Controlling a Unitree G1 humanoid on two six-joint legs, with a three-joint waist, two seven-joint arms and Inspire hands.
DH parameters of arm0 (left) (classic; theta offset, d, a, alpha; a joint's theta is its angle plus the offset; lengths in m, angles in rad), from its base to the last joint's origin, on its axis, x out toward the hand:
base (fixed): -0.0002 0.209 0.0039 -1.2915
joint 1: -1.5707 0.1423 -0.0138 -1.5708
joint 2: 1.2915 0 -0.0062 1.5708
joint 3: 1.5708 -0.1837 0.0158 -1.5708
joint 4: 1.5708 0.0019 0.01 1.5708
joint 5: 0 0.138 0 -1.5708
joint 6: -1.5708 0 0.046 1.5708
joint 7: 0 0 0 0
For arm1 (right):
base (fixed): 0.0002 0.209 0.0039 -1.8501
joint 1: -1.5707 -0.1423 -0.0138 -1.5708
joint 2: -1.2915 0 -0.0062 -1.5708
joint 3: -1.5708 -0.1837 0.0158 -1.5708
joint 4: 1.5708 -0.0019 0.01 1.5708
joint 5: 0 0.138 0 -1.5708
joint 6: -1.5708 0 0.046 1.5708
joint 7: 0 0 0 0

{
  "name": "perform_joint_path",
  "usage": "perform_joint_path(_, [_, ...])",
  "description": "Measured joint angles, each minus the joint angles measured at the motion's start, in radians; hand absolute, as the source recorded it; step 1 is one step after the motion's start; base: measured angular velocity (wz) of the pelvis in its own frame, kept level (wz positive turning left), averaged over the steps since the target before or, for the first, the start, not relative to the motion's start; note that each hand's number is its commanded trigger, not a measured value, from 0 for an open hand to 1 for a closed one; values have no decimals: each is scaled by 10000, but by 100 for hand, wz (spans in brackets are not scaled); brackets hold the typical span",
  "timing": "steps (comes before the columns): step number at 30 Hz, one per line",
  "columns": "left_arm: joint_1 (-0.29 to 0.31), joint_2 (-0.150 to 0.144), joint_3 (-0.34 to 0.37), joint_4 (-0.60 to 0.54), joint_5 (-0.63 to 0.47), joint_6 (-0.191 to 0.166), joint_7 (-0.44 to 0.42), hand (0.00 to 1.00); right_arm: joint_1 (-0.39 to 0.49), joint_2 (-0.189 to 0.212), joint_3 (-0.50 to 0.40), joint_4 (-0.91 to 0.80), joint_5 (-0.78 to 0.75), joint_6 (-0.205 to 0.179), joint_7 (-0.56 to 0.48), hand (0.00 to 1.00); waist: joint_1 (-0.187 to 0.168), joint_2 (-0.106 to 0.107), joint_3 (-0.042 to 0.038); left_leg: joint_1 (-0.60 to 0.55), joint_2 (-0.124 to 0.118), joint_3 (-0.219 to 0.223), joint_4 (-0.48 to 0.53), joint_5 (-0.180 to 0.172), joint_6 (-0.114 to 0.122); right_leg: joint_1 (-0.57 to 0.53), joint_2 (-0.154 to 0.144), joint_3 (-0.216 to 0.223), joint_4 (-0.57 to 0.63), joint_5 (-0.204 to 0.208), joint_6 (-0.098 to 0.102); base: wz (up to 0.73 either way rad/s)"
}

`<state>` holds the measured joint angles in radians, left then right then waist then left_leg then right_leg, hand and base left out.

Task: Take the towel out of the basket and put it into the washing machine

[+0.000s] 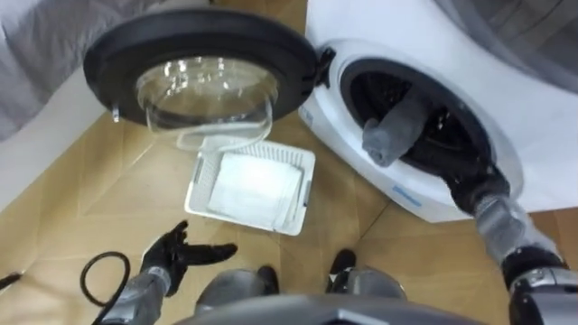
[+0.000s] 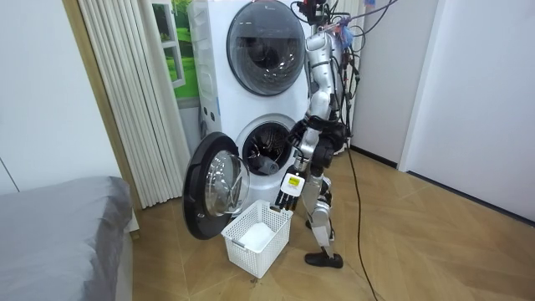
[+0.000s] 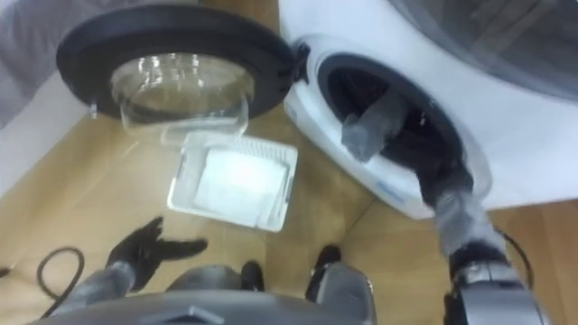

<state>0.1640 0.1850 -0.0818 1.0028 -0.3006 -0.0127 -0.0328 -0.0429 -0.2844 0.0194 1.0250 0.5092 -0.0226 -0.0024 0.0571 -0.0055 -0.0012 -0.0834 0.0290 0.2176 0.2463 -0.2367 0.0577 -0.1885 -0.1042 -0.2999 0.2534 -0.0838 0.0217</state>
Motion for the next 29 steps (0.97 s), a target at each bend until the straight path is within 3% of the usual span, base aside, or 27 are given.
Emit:
perform_joint_path(2, [244,17,167,-1,315,-59,231,0,600,178,101,19,-793,-3,-20,0,0,-31,-18,301,40,-1,-167,-7,-51,232,65,7,-60,-3,5,-8])
perform_joint_path(4, [376,-14,757,232,801,-157,441,0,994,441,90,685,-1847,-41,112,0,-30,-57,-4,773,102,27,-483,-56,-159,671,227,33,-372,1,11,-9])
perform_joint_path(7, [588,-82,1189,436,808,-215,919,0,1497,584,94,1080,-2576,-43,315,0,-21,-30,-6,1251,159,142,-774,-69,-230,1048,357,156,-500,2,6,-14])
perform_joint_path(10, [683,-150,1206,499,1281,-215,1098,0,1557,661,93,1388,-3041,-78,483,0,-44,-39,51,1465,176,236,-825,-69,-255,1174,404,250,-507,15,-15,-14])
perform_joint_path(19, [813,-208,1228,602,2281,-126,1516,0,1615,1076,40,1766,-3134,-138,600,0,-275,-180,88,1722,276,235,-848,-129,-351,1514,557,284,-705,17,-19,0])
perform_joint_path(29, [772,-429,1430,780,2518,257,2052,0,1523,1181,-18,2209,-3088,-57,705,0,-316,-183,92,2229,341,229,-971,-195,-465,2079,766,369,-1039,11,-12,0])
